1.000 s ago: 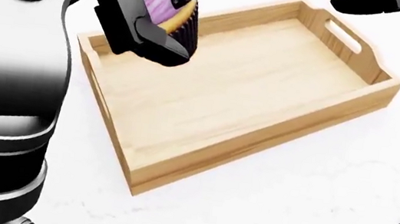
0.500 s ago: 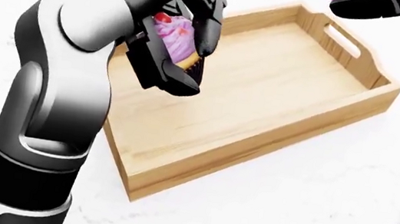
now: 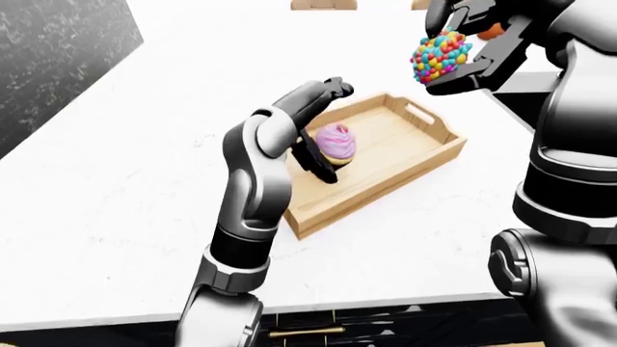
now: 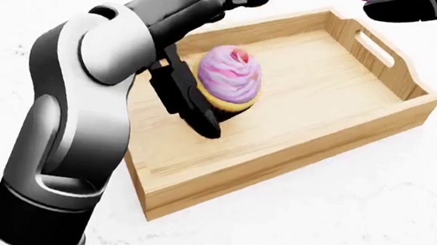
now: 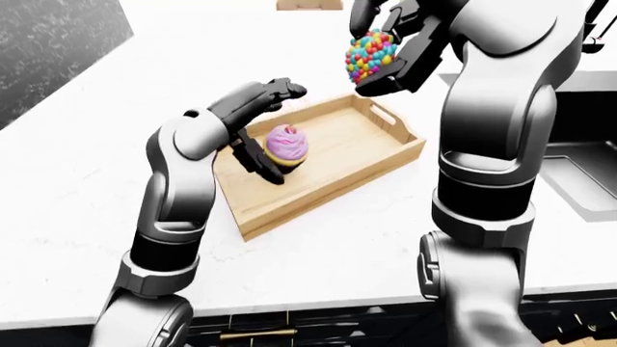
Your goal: Move the dessert items from the plate to the tray.
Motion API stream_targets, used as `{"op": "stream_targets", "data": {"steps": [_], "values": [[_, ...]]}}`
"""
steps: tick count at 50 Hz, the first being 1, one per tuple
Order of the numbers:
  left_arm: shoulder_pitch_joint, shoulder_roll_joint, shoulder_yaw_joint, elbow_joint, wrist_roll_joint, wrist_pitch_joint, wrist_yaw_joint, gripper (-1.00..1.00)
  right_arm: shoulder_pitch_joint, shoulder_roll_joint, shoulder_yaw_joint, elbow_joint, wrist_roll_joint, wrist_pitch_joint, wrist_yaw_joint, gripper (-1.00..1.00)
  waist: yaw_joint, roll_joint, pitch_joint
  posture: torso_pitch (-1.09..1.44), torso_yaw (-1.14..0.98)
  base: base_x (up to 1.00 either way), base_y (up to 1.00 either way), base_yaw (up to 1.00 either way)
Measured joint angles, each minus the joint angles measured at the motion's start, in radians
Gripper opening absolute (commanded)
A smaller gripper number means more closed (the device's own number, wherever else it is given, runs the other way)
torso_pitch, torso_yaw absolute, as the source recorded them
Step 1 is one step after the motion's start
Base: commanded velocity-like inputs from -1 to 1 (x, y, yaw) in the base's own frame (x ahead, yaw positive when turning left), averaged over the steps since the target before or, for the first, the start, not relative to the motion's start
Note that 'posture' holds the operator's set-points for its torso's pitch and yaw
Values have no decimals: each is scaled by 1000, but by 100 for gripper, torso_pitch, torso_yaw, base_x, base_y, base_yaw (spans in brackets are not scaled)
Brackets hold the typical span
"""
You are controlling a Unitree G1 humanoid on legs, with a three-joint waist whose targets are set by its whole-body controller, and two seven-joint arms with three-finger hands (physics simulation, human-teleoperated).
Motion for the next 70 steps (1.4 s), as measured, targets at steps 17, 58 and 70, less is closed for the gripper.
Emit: {"op": "stream_targets", "data": {"steps": [17, 58, 70], "values": [[-58, 47, 50, -220, -29, 155, -152, 100, -18, 33, 21, 96, -8, -25, 5, -99, -2, -9, 14, 0, 0, 0, 0, 0], [-96, 230, 97, -522, -174, 465, -275, 100, 55, 151, 66, 391, -86, -115, -34, -100, -3, 0, 15, 0, 0, 0, 0, 0], [-69, 229, 92, -523, -190, 450, -255, 100, 123, 157, 69, 407, -81, -149, -57, 4, -1, -1, 14, 0, 0, 0, 0, 0]]}}
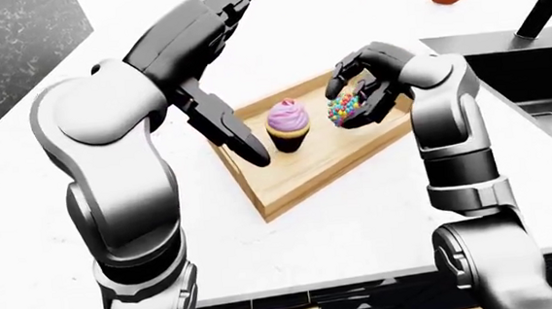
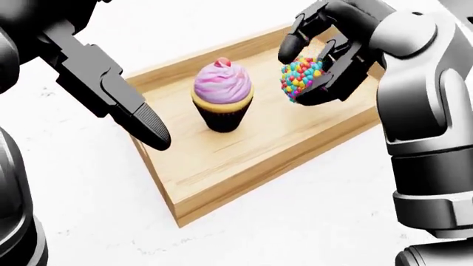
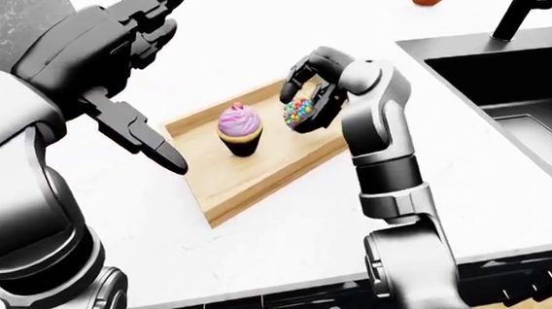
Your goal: Move the dessert items from the plate to the tray.
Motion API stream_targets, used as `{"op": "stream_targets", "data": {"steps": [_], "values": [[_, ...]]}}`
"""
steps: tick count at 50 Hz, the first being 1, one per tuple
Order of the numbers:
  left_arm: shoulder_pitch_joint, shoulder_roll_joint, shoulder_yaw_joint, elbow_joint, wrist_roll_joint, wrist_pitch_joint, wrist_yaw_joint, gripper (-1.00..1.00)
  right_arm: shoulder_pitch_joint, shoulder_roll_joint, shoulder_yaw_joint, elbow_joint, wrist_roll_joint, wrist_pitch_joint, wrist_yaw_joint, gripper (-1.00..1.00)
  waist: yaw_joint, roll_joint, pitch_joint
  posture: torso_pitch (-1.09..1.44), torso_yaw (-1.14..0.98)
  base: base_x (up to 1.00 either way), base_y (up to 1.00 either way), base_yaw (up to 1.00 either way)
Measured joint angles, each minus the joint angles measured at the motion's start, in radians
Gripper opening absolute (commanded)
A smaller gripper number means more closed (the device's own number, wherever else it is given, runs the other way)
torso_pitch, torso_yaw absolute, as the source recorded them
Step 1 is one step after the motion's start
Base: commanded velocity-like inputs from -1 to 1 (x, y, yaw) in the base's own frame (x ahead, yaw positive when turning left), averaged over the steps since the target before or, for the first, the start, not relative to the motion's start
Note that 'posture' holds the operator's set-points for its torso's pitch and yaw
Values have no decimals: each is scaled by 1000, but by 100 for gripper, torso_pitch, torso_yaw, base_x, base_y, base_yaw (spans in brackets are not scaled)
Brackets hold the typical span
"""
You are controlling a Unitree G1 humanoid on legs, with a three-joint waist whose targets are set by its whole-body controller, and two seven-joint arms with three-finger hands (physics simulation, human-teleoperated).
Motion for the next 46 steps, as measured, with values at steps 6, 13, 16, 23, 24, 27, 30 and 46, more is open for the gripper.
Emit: {"op": "stream_targets", "data": {"steps": [6, 13, 16, 23, 24, 27, 30, 46], "values": [[2, -2, -4, -6, 3, -2, -2, 100, -3, -13, -1, -20, -9, 0, 18, 28, 0, 0, -2, 0, 0, 0, 0, 0], [10, -6, -2, -11, 5, -9, -3, 100, -22, -41, 3, -79, -40, 26, 98, 26, 2, 0, 0, 0, 0, 0, 0, 0], [7, -4, -3, -4, 2, -12, -6, 100, -41, -78, -5, -165, -63, 50, 175, 20, 4, 0, 5, 0, 0, 0, 0, 0], [-42, 46, 38, 25, -17, 0, -16, 100, -33, -210, -89, -453, -104, 124, 396, 14, 5, -8, 7, 0, 0, 0, 0, 0], [-50, 55, 47, 27, -20, 4, -15, 100, -29, -229, -102, -487, -108, 138, 425, 14, 4, -8, 7, 0, 0, 0, 0, 0], [-65, 86, 62, 18, -33, 20, -17, 100, -2, -288, -147, -592, -105, 184, 498, 14, 2, -8, 6, 0, 0, 0, 0, 0], [-78, 132, 84, 8, -56, 40, -28, 100, 34, -350, -204, -675, -74, 234, 542, 21, 1, -7, 8, 0, 0, 0, 0, 0], [36, 362, 381, -88, -336, 195, 206, 100, 463, -622, -744, -1107, 406, 510, 367, 100, 0, -9, 10, 0, 0, 0, 0, 0]]}}
